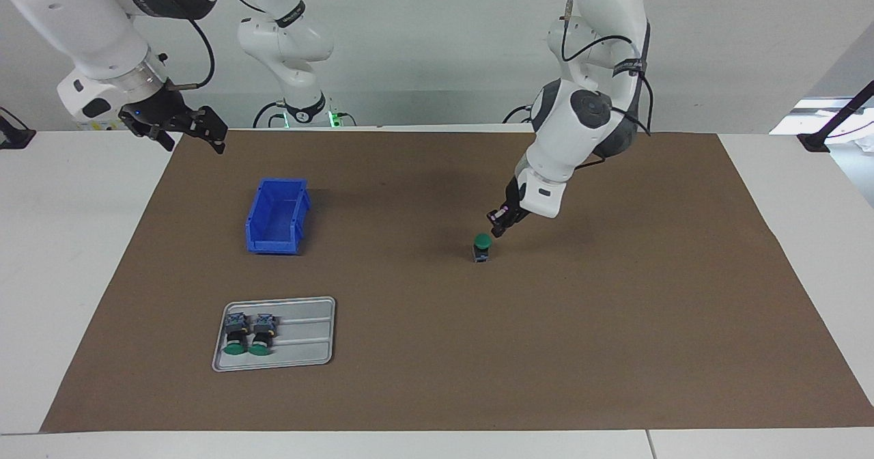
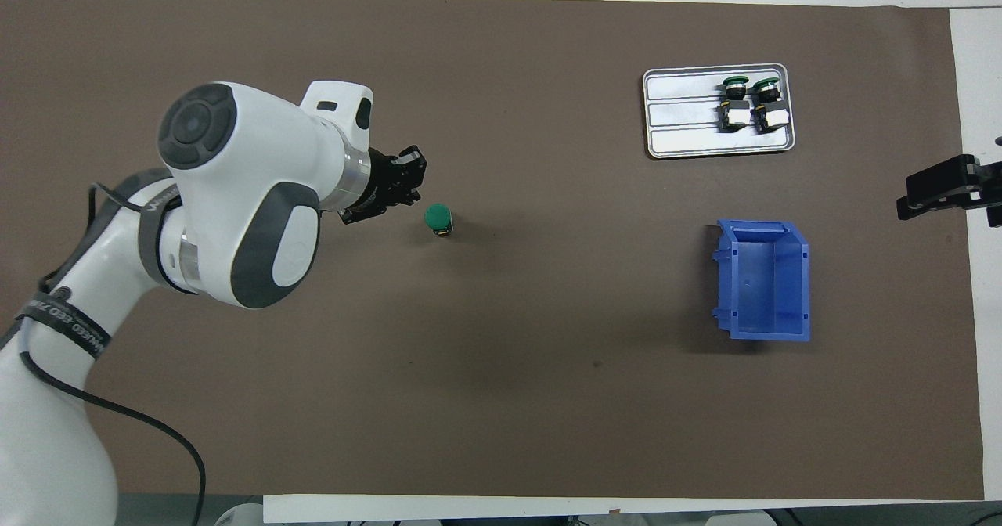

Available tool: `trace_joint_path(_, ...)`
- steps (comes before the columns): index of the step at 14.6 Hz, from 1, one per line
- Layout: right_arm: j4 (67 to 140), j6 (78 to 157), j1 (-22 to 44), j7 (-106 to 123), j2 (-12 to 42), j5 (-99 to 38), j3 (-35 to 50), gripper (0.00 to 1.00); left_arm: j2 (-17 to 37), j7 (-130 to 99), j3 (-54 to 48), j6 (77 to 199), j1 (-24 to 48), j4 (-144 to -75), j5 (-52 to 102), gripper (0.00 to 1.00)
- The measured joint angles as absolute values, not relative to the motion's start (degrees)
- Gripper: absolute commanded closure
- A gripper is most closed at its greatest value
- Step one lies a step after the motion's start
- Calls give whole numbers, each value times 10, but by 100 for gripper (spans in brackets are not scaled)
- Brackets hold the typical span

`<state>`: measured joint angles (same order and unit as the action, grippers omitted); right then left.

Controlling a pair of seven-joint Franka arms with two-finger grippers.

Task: Place and press button with both arms

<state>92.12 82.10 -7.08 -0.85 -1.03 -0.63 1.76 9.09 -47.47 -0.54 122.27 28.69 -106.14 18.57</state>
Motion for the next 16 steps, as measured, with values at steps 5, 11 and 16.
trace_joint_path(5, 921, 820, -71, -8, -10, -6, 18, 1, 67, -439, 2, 1101, 190, -1025, 166, 57)
trace_joint_path(11, 921, 801, -69, -5, -11, -7, 19, 1, 44, -361, 5, 1021, 99, -1024, 83, 0)
trace_joint_path(16, 915, 818, 16, -47, -11, -7, 37, 1, 10, -218, 6, 927, 27, -1005, 29, 0)
